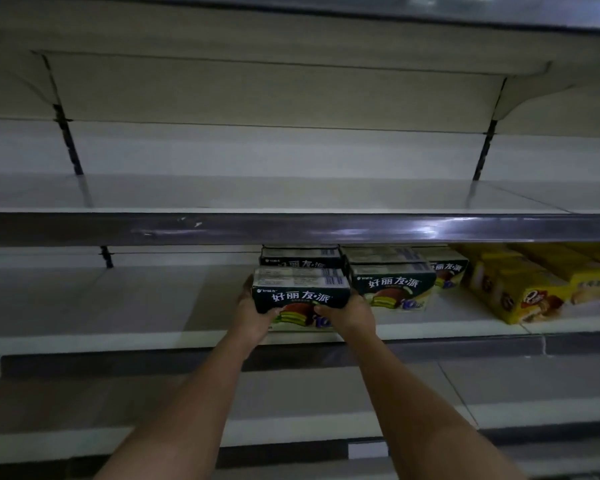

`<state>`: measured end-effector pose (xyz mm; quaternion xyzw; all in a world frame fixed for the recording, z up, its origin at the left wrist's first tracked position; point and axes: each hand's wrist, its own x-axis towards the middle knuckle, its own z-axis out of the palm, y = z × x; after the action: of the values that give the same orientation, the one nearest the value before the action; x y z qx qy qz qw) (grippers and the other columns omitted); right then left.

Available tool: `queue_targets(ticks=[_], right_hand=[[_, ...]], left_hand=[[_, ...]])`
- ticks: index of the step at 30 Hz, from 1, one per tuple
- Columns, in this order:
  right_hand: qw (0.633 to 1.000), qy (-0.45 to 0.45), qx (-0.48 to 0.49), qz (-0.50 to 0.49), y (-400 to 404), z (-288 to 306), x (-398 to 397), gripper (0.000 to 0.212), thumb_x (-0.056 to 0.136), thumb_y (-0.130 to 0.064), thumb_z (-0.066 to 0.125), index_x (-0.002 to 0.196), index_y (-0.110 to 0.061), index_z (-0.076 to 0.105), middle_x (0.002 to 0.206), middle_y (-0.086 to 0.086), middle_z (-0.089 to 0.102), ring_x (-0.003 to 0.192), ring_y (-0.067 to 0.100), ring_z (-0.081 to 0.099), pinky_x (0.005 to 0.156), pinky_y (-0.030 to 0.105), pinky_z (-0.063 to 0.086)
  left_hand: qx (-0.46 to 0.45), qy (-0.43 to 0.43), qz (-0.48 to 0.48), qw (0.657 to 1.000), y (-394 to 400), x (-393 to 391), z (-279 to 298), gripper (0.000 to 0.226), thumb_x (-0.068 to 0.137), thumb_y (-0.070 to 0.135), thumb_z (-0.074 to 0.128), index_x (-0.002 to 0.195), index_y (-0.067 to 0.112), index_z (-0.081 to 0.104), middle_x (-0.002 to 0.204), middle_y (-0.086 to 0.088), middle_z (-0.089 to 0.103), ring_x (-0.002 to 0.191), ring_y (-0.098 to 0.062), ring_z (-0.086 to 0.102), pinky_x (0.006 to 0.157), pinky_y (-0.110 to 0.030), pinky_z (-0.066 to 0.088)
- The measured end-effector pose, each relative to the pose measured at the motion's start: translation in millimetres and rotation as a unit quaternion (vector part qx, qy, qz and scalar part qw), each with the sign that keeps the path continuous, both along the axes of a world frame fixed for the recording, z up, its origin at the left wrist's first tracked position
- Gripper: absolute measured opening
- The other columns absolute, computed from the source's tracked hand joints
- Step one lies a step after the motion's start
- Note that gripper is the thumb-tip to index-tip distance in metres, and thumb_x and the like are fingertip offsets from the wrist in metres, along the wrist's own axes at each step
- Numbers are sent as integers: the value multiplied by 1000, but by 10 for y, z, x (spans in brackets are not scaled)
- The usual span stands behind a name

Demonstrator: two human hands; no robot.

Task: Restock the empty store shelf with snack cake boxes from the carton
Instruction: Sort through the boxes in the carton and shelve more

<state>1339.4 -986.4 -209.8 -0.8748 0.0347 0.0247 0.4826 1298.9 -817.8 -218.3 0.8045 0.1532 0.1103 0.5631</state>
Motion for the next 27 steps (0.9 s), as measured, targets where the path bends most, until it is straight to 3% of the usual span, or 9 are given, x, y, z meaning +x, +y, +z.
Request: queue_targets(ticks=[4,8,12,19,27], right_hand=[[998,-15,43,-40,14,-90,-48,52,83,-15,73,129,-6,50,125,12,61,116,29,57,86,30,43],[993,-4,42,-111,28,-184,-38,44,81,-18,74,116,0,54,118,17,61,107,33,59,78,32,44],[994,-14,34,-105,49,-176,-41,21,87,-17,65,100,0,69,100,17,68,88,29,61,65,28,37],[995,-20,34,-92,106,-210,79,25,92,-20,58,98,2,68,97,18,67,82,27,57,66,27,36],[997,-27,-50,-53,143,-169,129,30,90,-27,58,102,-1,68,104,16,67,98,32,62,69,27,38]], left_hand=[[74,17,-17,997,94,35,-159,81,83,-7,61,149,20,22,134,-11,50,118,-25,51,93,-29,41],[213,55,10,976,145,66,-231,74,83,7,66,145,23,27,128,-12,51,111,-31,56,91,-42,49],[306,82,29,948,156,96,-214,65,85,20,68,140,19,35,125,-16,42,102,-31,57,76,-34,46],[200,21,37,979,90,295,-283,52,83,4,64,131,11,46,122,-18,55,106,-34,57,88,-40,50],[94,11,76,993,-40,359,-259,32,87,6,61,114,1,45,102,-15,58,86,-24,53,68,-29,41]])
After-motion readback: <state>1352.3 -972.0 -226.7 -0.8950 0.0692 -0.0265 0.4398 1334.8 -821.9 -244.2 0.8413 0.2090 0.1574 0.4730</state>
